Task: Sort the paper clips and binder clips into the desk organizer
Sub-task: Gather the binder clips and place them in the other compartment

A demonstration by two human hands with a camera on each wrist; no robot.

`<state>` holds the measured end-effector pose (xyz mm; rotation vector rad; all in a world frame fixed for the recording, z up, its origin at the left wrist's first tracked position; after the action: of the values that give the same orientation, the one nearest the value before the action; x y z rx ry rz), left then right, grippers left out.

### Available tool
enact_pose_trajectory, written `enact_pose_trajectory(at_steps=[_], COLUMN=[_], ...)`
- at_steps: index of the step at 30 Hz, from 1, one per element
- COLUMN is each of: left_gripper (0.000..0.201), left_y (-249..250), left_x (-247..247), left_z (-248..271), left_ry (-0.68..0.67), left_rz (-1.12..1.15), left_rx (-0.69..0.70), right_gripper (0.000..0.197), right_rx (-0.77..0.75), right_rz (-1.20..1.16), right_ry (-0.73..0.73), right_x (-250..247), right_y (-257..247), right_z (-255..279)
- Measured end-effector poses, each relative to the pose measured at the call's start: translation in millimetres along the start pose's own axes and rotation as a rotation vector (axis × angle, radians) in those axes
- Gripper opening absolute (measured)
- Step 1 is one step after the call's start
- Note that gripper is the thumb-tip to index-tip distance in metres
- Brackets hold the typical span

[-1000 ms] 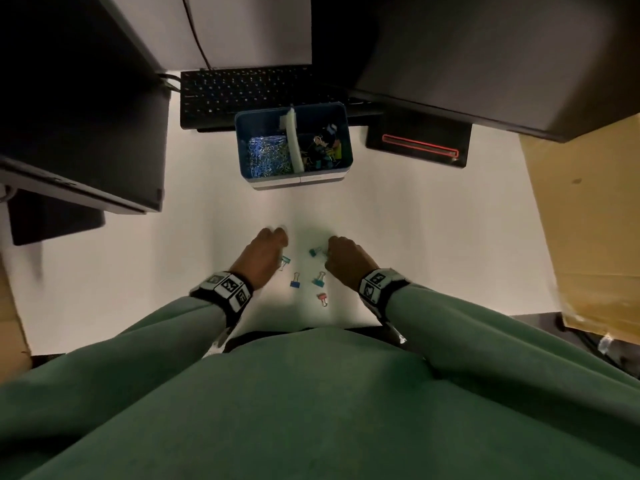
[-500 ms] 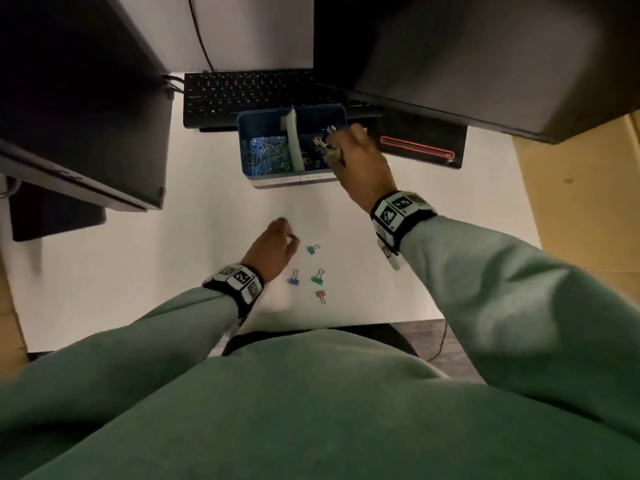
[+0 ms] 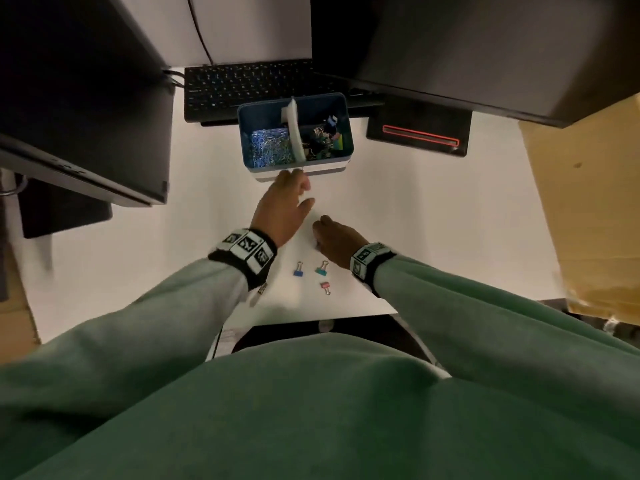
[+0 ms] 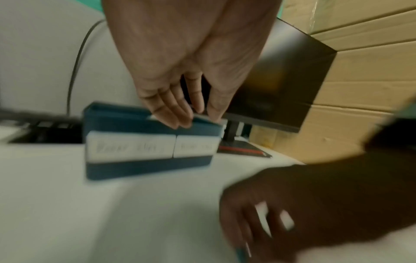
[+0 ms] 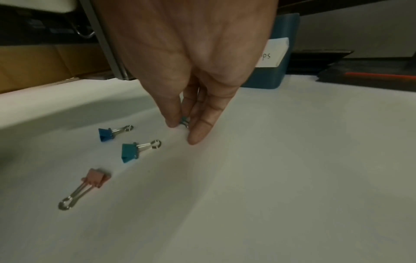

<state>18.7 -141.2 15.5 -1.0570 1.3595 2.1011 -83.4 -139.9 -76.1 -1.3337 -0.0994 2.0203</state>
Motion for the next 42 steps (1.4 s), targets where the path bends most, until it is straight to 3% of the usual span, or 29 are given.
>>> enact_pose_trajectory(at_steps=[2,4,6,8,10,13,17,19,21,23,25,29,33,35,38,42], left_gripper=[0.026,0.041,0.048,0.042,0.038,0.037,0.047,0.057,0.052,0.035,0.033,0.031,0.023,0.024,0.019,0.011], left_y=[-32.7,-56.9,-66.3,-62.9,-59.8,-67.6,-75.0,-66.3,-53.7,-36.2,-28.2,-16.5,-17.7,-13.7,13.0,50.0], left_x=[42.6,78.3,96.9,98.1,96.1,89.1,85.6,86.9,95.3,109.9,128.3,145.4,148.3,146.2,108.2,17.7], left_z=[41.1,70.9,83.0,82.4,80.2,80.4,89.8,95.7,101.5,108.9,115.2,112.2,109.0,106.3,80.0,-1.1], left_ry=[-0.185,-0.324,-0.348,-0.295,-0.25,-0.21,-0.171,-0.163,-0.192,-0.246,-0.322,-0.428,-0.468,-0.487,-0.359,0.029], left_rz=[-0.091,-0.191,-0.265,-0.274,-0.275,-0.312,-0.193,-0.201,-0.281,-0.187,-0.246,-0.308,-0.37,-0.375,-0.157,0.051], left_rx=[-0.084,-0.136,-0.137,-0.112,-0.073,-0.084,-0.099,-0.057,0.003,0.119,0.209,0.182,0.171,0.15,0.068,-0.067], right_gripper=[0.04,0.03,0.014,0.018,0.024,0.014,0.033,0.026,0.017,0.016,0.024,0.026,0.015,0.008,0.015,0.02], right_rx=[0.041,0.102,0.16,0.154,0.062,-0.08,-0.152,-0.157,-0.154,-0.113,-0.037,0.208,0.325,0.341,0.35,0.279], right_rz=[-0.066,-0.262,-0.533,-0.67,-0.597,-0.423,-0.18,-0.126,-0.137,-0.174,-0.141,-0.181,-0.407,-0.511,-0.77,-0.929], right_ry=[-0.001,0.039,0.06,0.057,0.056,0.014,-0.163,-0.184,-0.148,-0.068,0.001,0.019,0.037,-0.041,-0.109,0.272], right_x=[-0.2,-4.2,-2.1,1.1,2.9,9.8,31.6,34.9,30.7,21.3,14.5,9.1,2.5,1.7,-21.8,-120.6], right_y=[8.7,19.8,31.1,34.4,27.6,3.7,-10.7,-7.5,-3.6,5.9,21.7,62.4,89.2,92.1,77.4,67.2], right_z=[4.9,14.7,27.4,39.2,44.1,44.8,37.9,34.1,35.2,41.4,47.8,63.8,85.2,91.0,84.7,43.8])
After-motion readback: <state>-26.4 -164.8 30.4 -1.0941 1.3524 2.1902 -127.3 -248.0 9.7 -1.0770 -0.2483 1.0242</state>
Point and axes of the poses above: each hand's wrist, its own z-axis away from the middle knuckle, its own x-axis out of the palm, y = z × x, the point moved 9 cm from there along -z, towards the middle knuckle, and after that the axes turned 5 degrees about -x, right-handed, at the moved point
